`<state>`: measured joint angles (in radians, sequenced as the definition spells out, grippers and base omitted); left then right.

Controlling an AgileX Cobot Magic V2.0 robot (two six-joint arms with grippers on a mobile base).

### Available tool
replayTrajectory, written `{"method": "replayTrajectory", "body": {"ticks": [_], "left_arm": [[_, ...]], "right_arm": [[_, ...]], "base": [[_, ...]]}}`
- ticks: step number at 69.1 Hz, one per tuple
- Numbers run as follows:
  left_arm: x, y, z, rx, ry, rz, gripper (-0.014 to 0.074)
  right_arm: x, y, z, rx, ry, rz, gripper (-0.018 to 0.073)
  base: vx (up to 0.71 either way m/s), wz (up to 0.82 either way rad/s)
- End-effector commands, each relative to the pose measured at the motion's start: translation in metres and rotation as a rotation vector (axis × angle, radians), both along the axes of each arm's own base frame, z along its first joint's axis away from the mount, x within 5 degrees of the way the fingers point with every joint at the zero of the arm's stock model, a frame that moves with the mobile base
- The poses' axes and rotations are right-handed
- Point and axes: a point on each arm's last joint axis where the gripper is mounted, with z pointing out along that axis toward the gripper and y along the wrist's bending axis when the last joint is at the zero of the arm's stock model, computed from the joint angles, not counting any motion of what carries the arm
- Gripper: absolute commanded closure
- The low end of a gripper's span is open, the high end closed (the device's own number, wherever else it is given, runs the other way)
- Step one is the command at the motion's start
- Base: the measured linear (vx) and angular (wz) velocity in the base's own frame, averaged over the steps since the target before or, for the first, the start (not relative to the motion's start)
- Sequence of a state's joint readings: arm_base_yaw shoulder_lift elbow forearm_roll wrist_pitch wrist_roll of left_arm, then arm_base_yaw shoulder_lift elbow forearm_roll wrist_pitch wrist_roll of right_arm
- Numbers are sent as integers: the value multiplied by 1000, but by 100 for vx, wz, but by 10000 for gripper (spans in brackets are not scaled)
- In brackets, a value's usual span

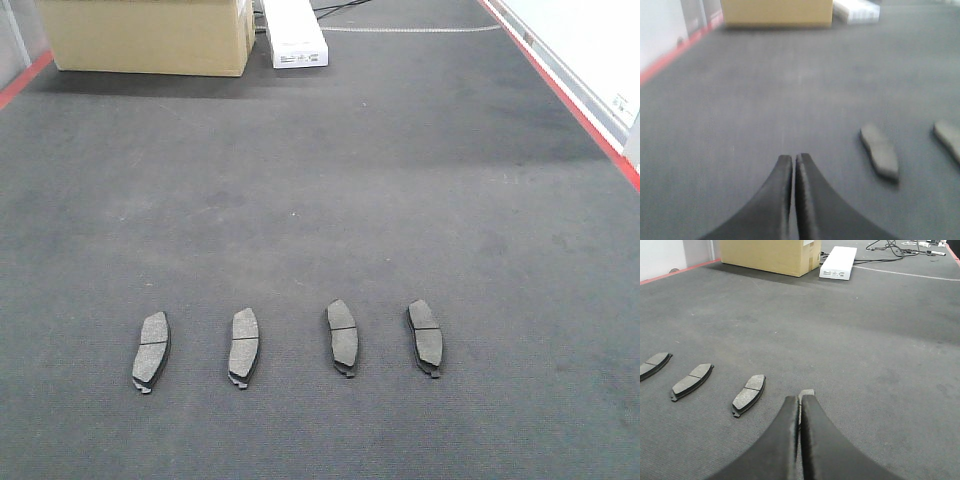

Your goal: Move and align brake pads A on conveyor

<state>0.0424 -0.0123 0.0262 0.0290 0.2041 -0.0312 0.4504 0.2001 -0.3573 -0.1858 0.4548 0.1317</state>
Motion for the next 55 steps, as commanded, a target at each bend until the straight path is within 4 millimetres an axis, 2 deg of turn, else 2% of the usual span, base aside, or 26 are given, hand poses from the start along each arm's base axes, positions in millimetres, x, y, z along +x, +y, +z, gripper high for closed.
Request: {"method": "replayTrajectory", "body": {"ticks": [1, 55], "left_arm": [[1, 0, 3, -6, -115, -1, 603], [1, 0, 2, -6, -112, -1, 603]], "right_arm": [[0, 0, 15, 20, -90, 4, 563], [0, 0, 15, 20, -90, 4, 563]], "base": [[0, 0], [0, 0]]}}
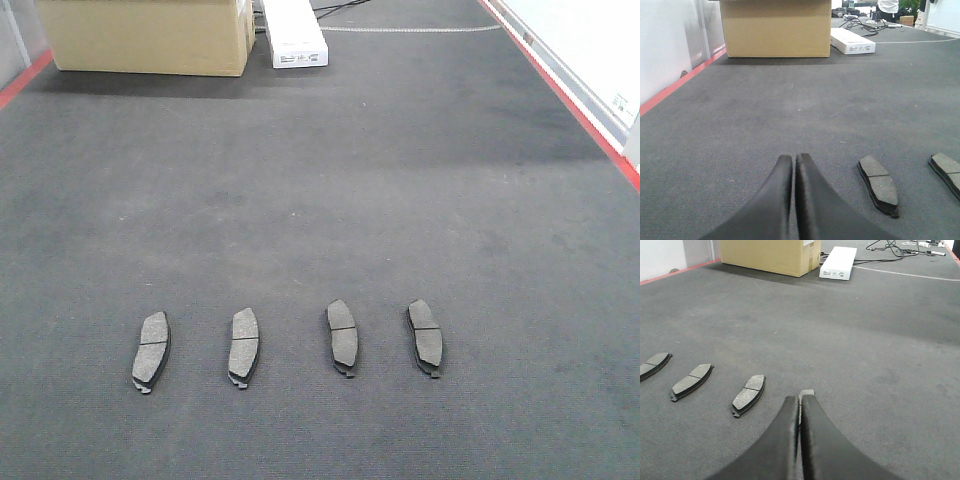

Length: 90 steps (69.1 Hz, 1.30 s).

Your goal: Move and align brake pads A on conveyor

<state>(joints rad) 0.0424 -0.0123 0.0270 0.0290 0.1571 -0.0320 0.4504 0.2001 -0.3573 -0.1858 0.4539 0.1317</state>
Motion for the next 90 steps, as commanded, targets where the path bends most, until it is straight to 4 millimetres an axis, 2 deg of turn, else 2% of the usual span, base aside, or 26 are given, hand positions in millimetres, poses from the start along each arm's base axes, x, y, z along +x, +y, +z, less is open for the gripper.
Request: {"method": "replayTrajectory", "body": {"ticks": [1, 25, 33, 39, 52, 59, 68, 90], "left_arm": [[0, 0, -2, -8, -66, 0, 603], [0, 0, -2, -8, -66, 0, 603], [0, 0, -2, -8, -66, 0, 603], [0, 0, -2, -8, -66, 0, 603], [0, 0, -2, -8, -66, 0, 603], [0, 0, -2, -8, -66, 0, 603], [0, 0, -2, -8, -66, 0, 603], [0, 0, -2, -8, -66, 0, 603]], "right_arm": [[0, 0, 15, 20, -89, 4, 563], [0, 1, 16, 16, -109, 6, 563], [2, 2, 16, -21, -174, 27, 563], [4, 6, 9, -63, -244, 57, 563], [9, 11, -14, -28, -294, 73, 563], [13, 6, -24, 29, -266, -14, 563], [14, -5, -26, 66, -235, -169, 563], [-4, -20, -23, 88, -333, -400, 563]], "base": [[0, 0], [0, 0], [0, 0], [0, 0], [0, 0], [0, 0], [0, 0], [0, 0]]}}
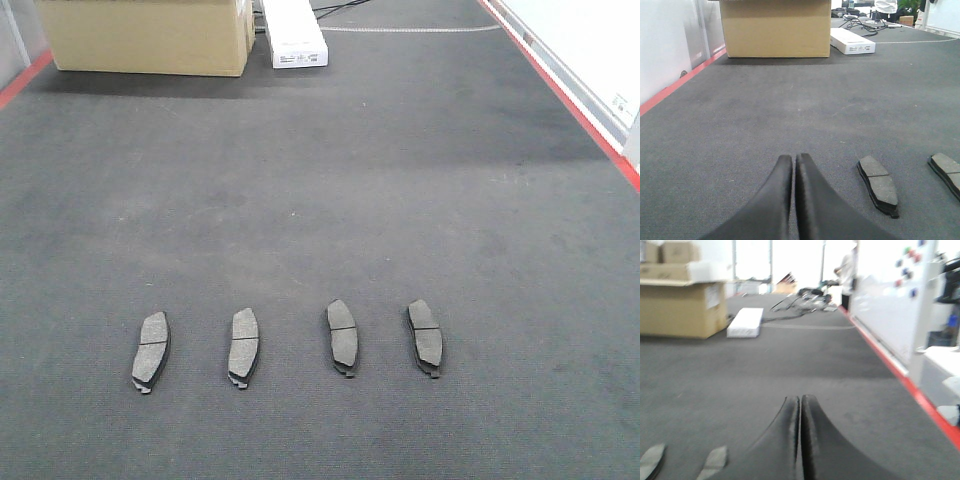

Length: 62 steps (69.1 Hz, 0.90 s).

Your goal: Move and align brake pads A on conveyor

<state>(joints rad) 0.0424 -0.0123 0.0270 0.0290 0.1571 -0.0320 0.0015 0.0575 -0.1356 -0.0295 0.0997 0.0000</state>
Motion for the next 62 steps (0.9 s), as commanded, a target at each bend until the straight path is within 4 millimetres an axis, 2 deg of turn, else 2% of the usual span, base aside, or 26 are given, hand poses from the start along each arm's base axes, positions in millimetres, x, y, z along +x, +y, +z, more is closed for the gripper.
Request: {"method": "replayTrajectory", "body": {"ticks": [1, 10, 18, 62], "left_arm": [[0, 0, -2, -8, -66, 0, 603], [0, 0, -2, -8, -66, 0, 603], [1, 0, -2, -8, -65, 0, 603], [1, 0, -2, -8, -65, 0, 603]], "right_arm": [[-3, -2, 10, 7, -72, -37, 563], [0, -3, -21, 10, -36, -50, 563], [1, -3, -39, 24, -62, -47, 563], [1, -3, -39, 43, -58, -46, 563]], "base": [[0, 0], [0, 0], [0, 0], [0, 0]]}}
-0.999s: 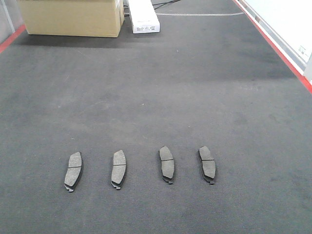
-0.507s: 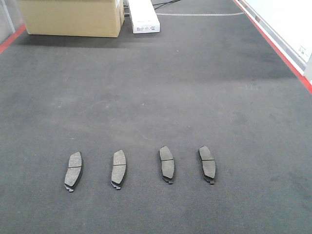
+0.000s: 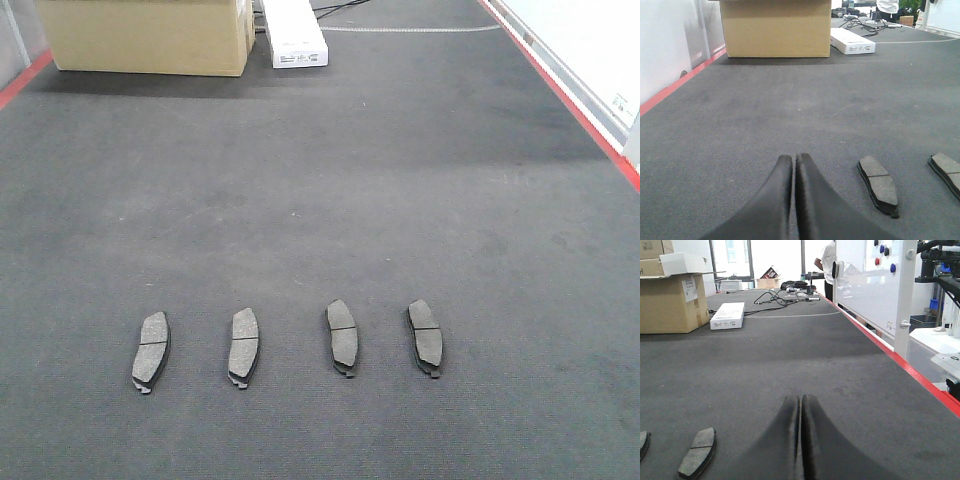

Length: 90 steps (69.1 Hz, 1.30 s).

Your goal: Move and align brake pads A on conveyor

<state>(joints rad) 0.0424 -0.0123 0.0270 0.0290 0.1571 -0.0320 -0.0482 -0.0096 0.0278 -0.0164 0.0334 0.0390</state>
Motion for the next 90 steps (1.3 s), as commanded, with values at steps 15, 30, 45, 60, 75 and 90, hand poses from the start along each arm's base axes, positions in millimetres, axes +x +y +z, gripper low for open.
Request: {"method": "replayTrajectory", "body": {"ticks": [15, 30, 45, 60, 75, 90], "left_arm": [[1, 0, -2, -8, -65, 0, 603], [1, 0, -2, -8, -65, 0, 603], [1, 0, -2, -8, -65, 0, 603], [1, 0, -2, -8, -65, 0, 603], [1, 0, -2, -8, -65, 0, 603], [1, 0, -2, -8, -65, 0, 603]], "right_arm": [[-1, 0, 6, -12, -87, -3, 563], [-1, 0, 6, -12, -87, -3, 563], [-1, 0, 6, -12, -87, -3, 563], [-1, 0, 6, -12, -88, -3, 563], [-1, 0, 6, -12, -88, -3, 563], [-1, 0, 6, -12, -88, -3, 563]], "base": [[0, 0], [0, 0], [0, 0], [0, 0], [0, 0], [0, 0]]}}
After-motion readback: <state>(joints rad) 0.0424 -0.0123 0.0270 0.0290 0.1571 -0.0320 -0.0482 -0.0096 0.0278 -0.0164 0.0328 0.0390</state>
